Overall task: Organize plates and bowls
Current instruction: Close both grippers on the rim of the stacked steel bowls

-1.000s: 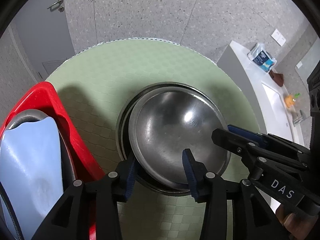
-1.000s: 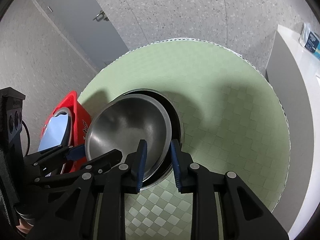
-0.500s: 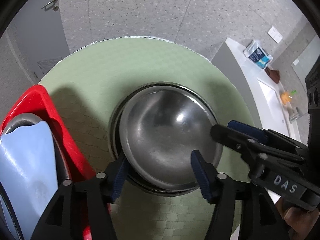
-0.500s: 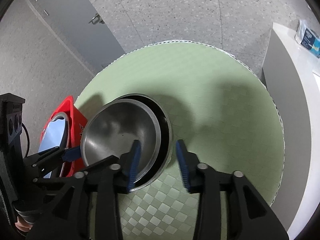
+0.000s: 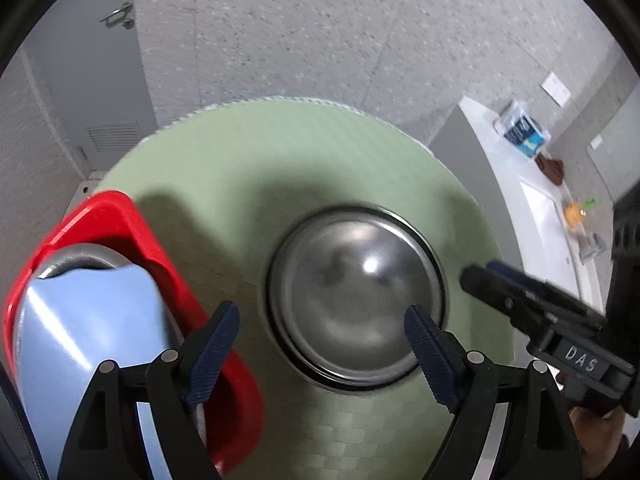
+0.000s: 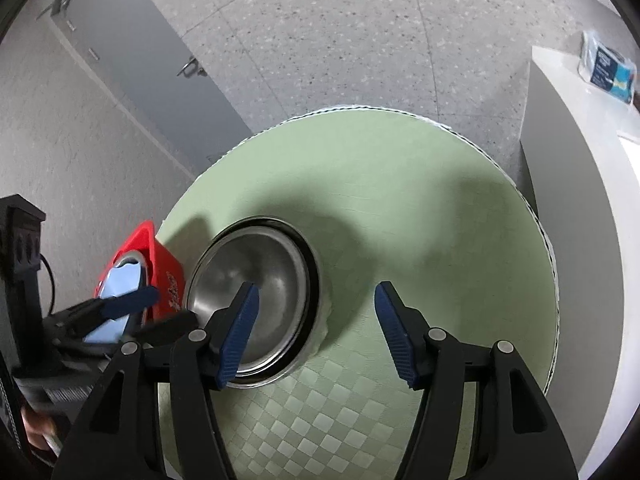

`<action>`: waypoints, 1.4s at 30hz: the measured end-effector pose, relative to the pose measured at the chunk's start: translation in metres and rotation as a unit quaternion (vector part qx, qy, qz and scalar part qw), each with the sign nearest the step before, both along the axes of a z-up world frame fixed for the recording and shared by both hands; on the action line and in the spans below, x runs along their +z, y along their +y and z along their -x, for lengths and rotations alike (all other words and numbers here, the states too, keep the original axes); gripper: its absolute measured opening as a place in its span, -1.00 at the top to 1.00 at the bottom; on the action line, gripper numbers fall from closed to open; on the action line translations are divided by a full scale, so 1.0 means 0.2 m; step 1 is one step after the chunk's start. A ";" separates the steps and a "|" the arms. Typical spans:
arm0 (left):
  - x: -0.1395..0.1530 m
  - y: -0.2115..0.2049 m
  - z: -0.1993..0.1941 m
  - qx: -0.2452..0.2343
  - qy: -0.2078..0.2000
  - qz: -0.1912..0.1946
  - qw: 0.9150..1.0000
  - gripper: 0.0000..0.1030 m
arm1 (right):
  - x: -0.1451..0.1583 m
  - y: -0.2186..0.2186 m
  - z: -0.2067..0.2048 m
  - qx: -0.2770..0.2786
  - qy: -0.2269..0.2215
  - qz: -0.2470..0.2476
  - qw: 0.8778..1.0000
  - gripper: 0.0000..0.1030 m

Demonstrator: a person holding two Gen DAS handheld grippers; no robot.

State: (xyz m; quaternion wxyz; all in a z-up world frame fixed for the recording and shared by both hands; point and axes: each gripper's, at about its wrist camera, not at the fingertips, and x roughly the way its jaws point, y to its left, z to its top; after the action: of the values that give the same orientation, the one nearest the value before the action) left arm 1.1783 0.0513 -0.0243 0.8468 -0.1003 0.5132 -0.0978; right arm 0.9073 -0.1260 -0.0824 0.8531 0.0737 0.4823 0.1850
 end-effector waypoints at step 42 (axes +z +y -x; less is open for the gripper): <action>-0.30 -0.31 -0.38 -0.071 0.036 -0.092 0.993 0.32 | -0.37 0.04 -0.10 -0.016 0.112 -0.110 0.987 0.13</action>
State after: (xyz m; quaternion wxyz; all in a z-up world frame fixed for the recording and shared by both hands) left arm 1.2547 -0.0111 -0.0843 0.8242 0.0114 0.5562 -0.1057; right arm 0.9264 -0.1184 -0.1567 0.7829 0.1953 0.5506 0.2138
